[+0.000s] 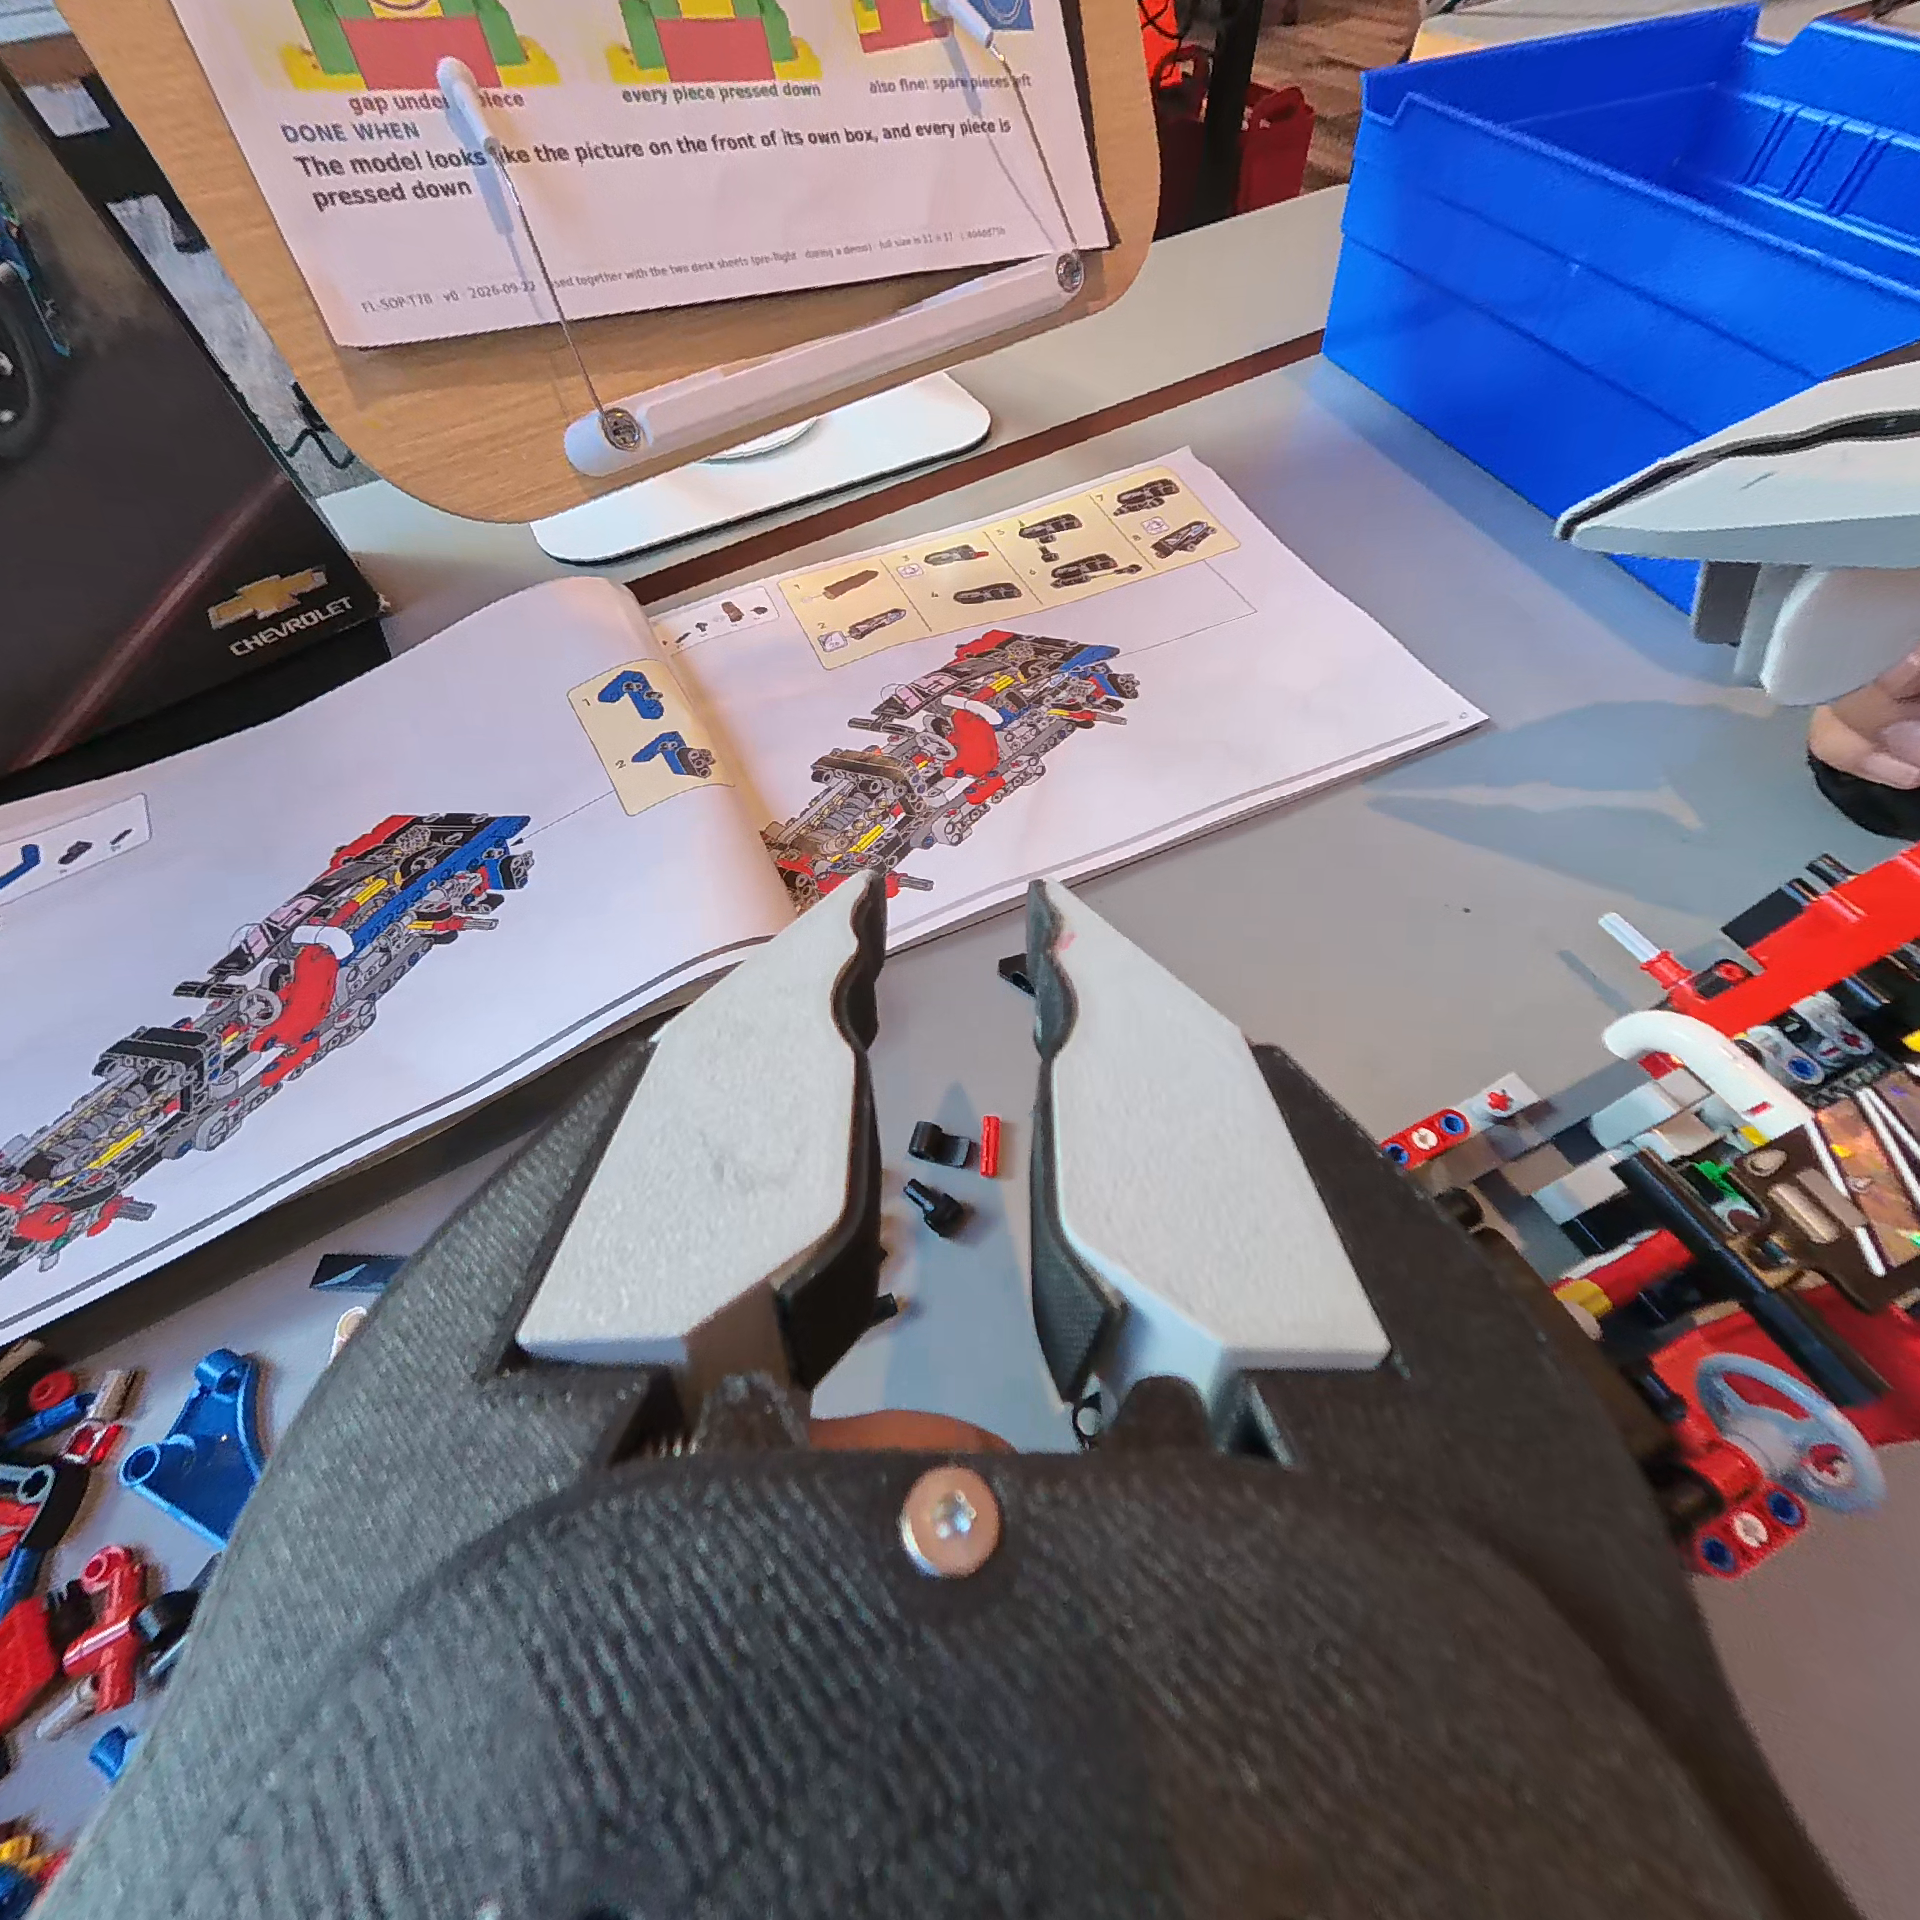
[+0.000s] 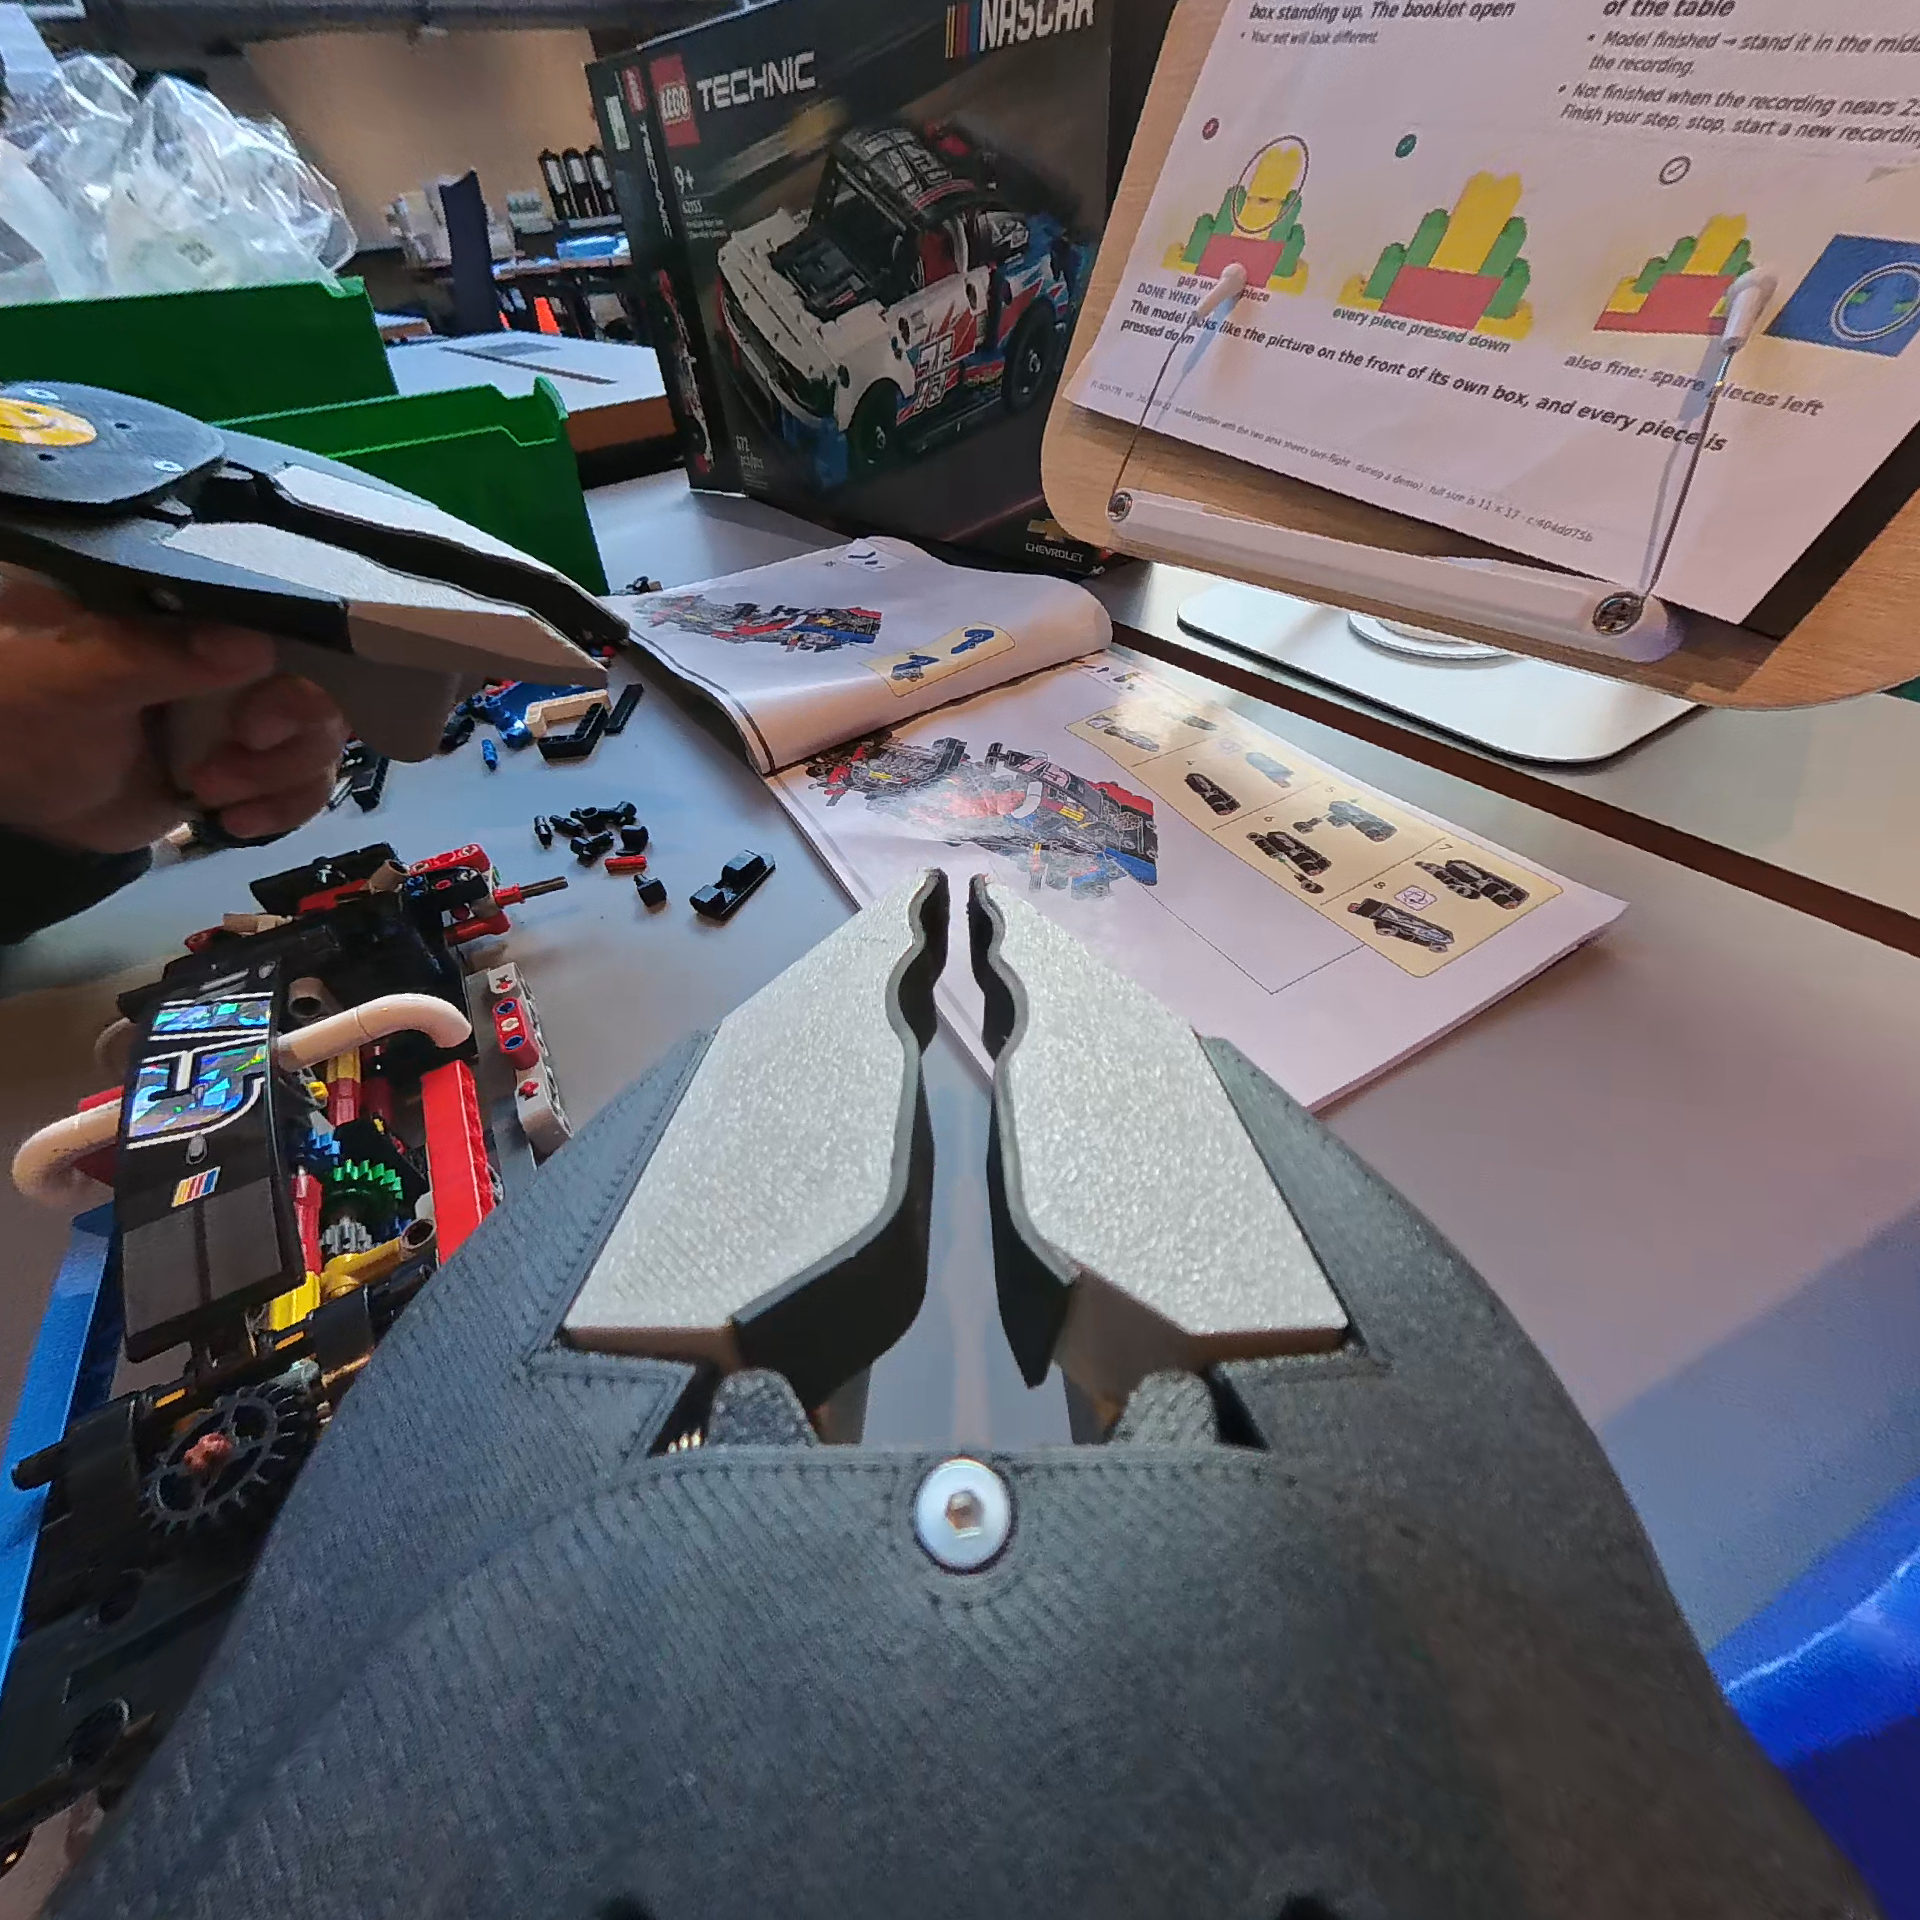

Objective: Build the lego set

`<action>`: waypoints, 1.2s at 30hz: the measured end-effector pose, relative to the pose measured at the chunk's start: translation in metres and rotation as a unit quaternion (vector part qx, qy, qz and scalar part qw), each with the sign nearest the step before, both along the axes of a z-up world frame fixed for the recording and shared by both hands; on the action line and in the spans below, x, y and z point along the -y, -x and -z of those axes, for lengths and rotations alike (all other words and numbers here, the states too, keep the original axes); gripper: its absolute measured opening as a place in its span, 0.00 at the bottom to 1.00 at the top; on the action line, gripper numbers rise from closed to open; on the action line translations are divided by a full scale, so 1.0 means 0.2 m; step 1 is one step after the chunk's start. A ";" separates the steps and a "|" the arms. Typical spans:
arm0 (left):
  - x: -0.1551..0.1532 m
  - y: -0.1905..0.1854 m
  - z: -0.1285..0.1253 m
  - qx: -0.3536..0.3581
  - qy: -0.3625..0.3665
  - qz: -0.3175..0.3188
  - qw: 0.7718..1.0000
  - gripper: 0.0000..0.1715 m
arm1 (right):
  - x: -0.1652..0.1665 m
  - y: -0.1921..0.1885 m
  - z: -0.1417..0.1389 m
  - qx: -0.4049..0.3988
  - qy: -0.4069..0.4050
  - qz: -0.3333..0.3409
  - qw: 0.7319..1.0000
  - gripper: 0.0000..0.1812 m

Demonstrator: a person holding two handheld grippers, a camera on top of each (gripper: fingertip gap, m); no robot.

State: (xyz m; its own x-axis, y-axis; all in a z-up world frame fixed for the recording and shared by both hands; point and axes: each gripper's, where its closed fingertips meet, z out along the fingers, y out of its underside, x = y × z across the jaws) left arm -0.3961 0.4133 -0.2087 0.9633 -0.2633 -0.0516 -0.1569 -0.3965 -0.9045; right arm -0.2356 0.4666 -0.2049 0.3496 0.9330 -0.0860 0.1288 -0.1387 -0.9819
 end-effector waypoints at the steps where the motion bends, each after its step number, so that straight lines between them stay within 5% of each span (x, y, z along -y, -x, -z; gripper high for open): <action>1: 0.00 0.00 0.00 0.001 -0.001 0.000 1.000 0.14 | 0.00 0.00 0.00 0.000 0.000 0.000 1.000 0.00; 19: -0.01 0.12 0.03 0.024 0.026 -0.049 0.998 0.14 | 0.01 0.01 0.01 0.009 -0.005 -0.001 1.000 0.00; 36: -0.02 0.06 0.11 0.048 0.057 -0.022 0.997 0.14 | 0.01 0.03 0.05 0.016 0.064 -0.025 0.998 0.00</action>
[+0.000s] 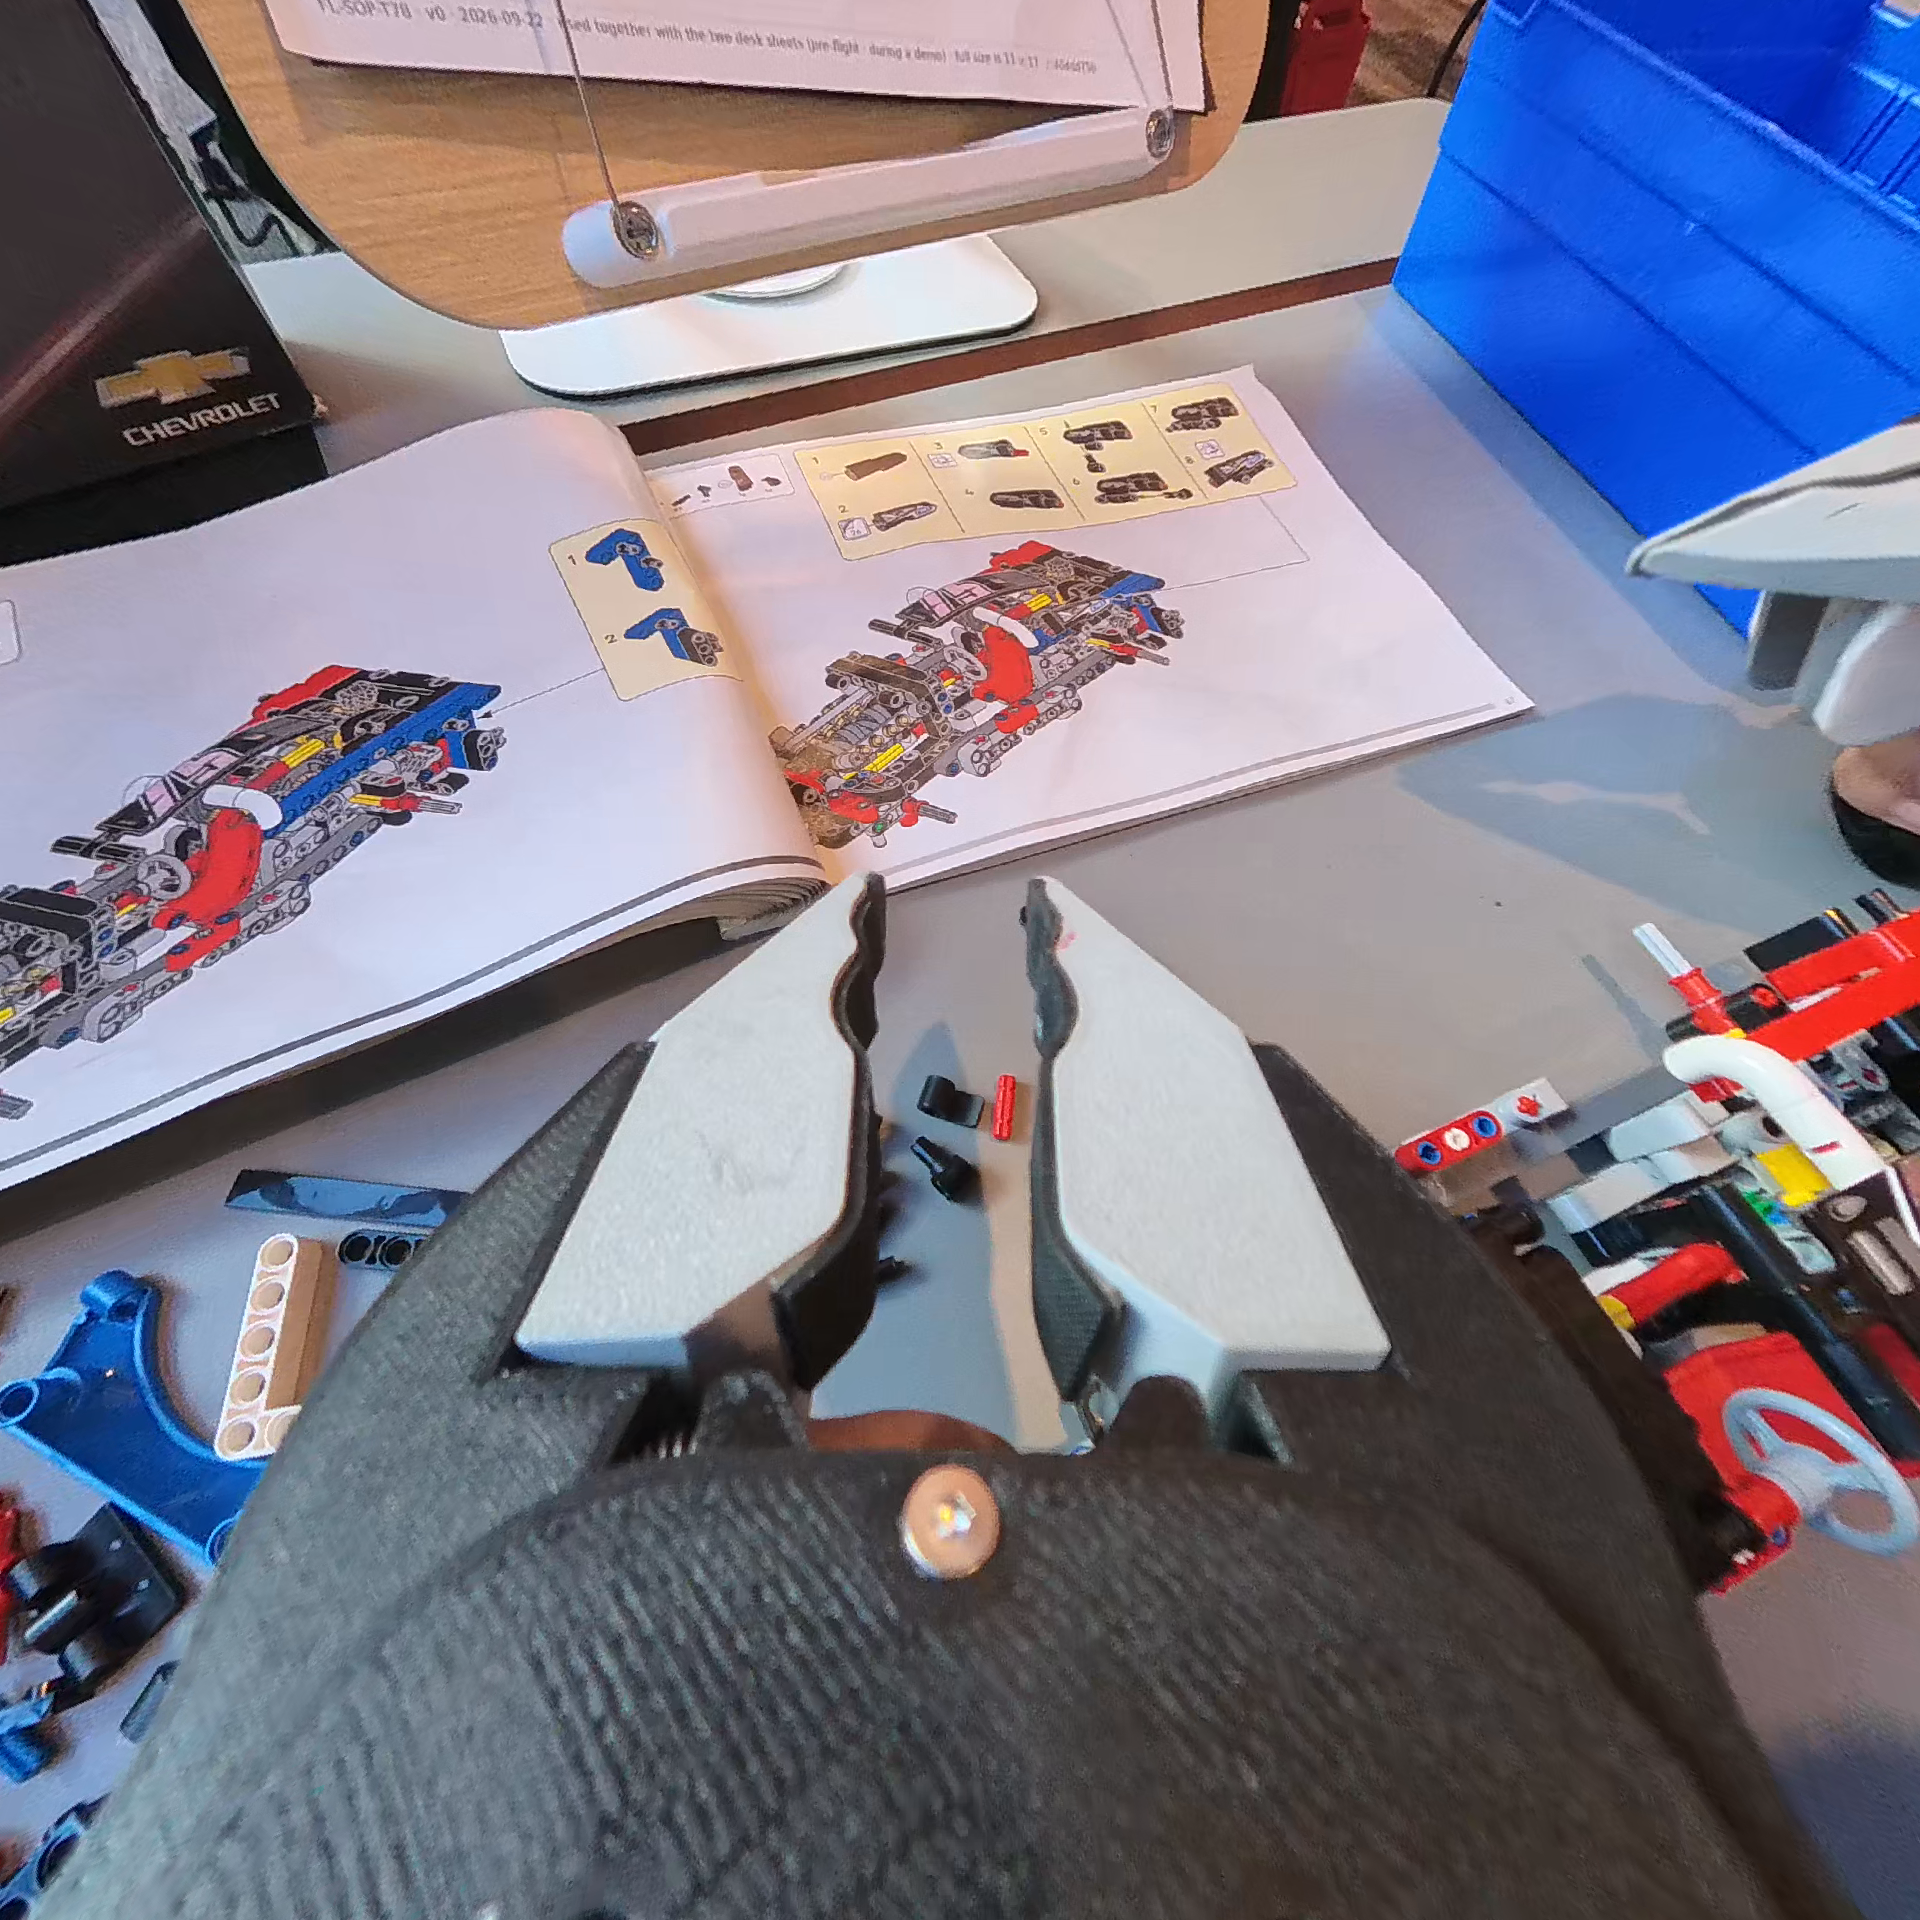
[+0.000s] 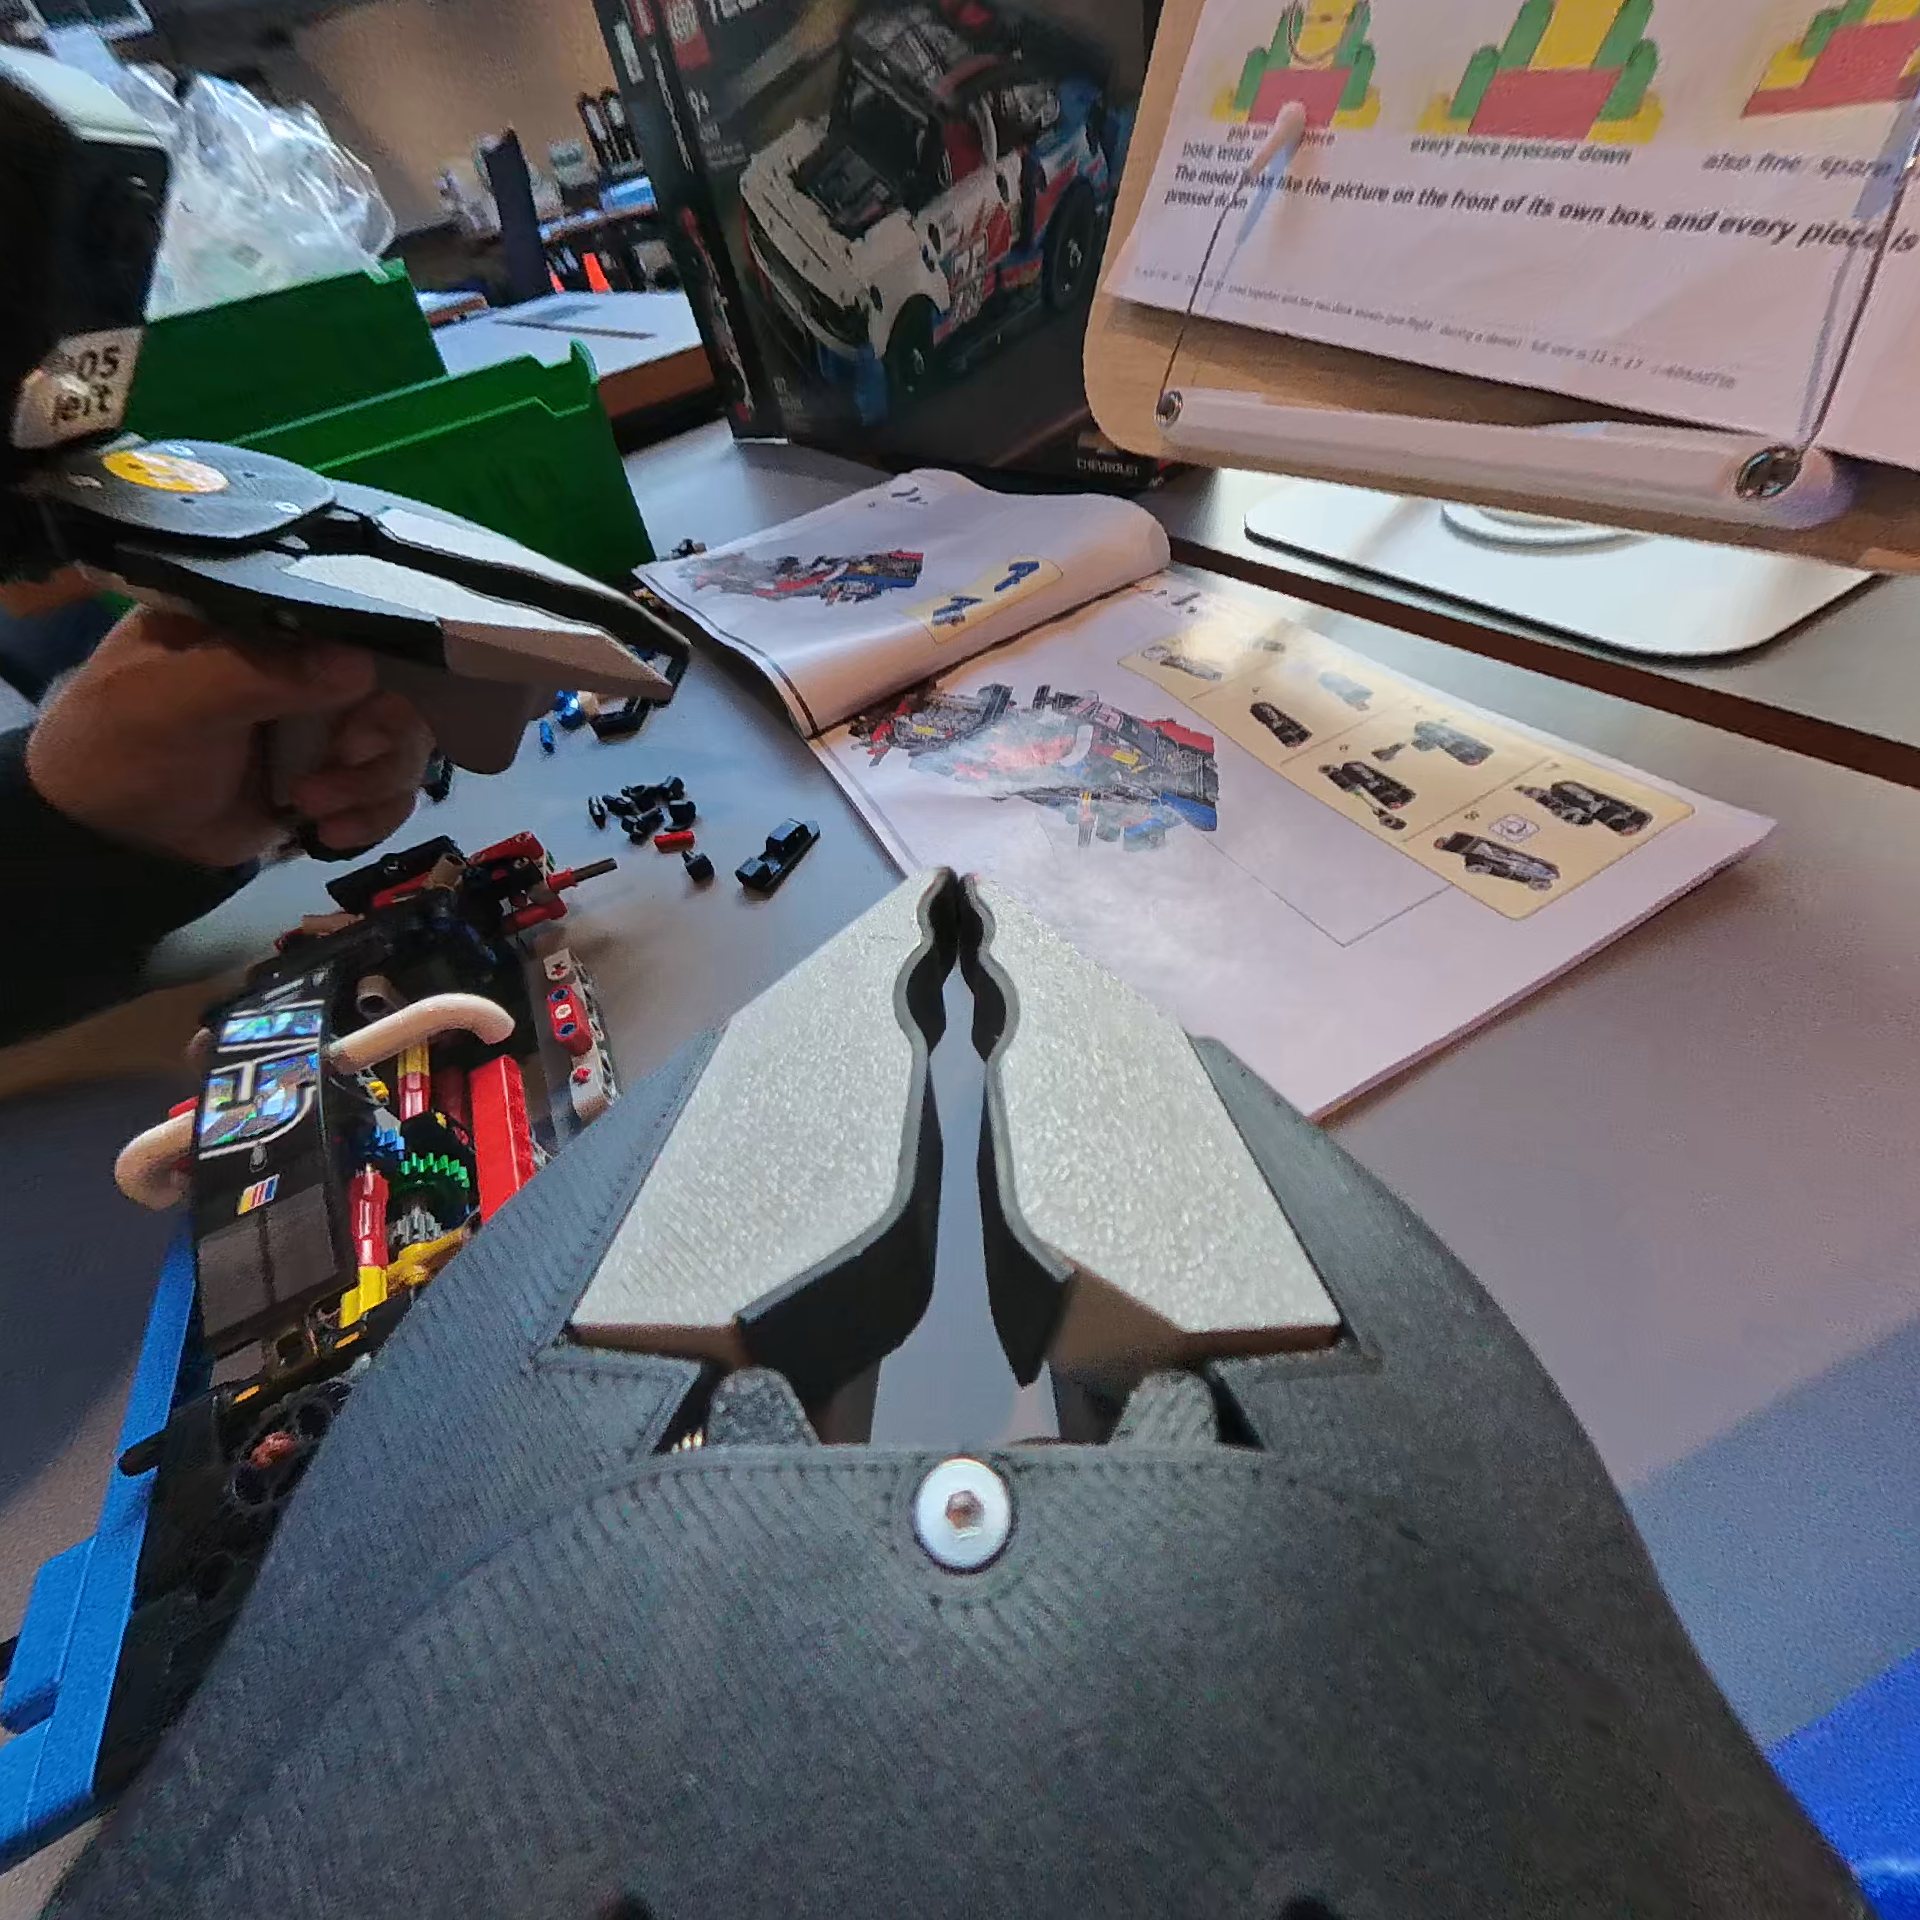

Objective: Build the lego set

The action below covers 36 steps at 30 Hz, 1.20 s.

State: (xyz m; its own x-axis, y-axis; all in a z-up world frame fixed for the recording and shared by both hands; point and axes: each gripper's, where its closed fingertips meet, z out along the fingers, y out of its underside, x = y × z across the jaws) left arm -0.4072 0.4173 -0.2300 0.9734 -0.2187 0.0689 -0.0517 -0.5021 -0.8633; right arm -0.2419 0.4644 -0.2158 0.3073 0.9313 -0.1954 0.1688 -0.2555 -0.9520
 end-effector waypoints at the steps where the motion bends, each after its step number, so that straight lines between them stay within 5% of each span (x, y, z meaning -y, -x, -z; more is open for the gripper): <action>1: 0.00 0.00 0.00 0.002 -0.001 0.000 1.000 0.14 | 0.00 0.00 0.01 0.006 -0.001 0.004 1.000 0.00; 22: 0.01 0.01 -0.04 0.000 -0.014 0.001 1.000 0.14 | 0.08 0.06 0.02 0.027 -0.036 -0.025 0.999 0.00; 36: 0.00 0.01 -0.02 0.001 -0.008 0.002 1.000 0.14 | 0.07 0.03 0.04 0.022 0.027 -0.023 0.999 0.00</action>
State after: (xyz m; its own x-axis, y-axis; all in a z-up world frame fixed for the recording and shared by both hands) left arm -0.4087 0.4163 -0.2251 0.9723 -0.2239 0.0673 -0.0521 -0.4883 -0.8711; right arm -0.2485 0.4510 -0.2233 0.2733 0.9332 -0.2335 0.2233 -0.2977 -0.9282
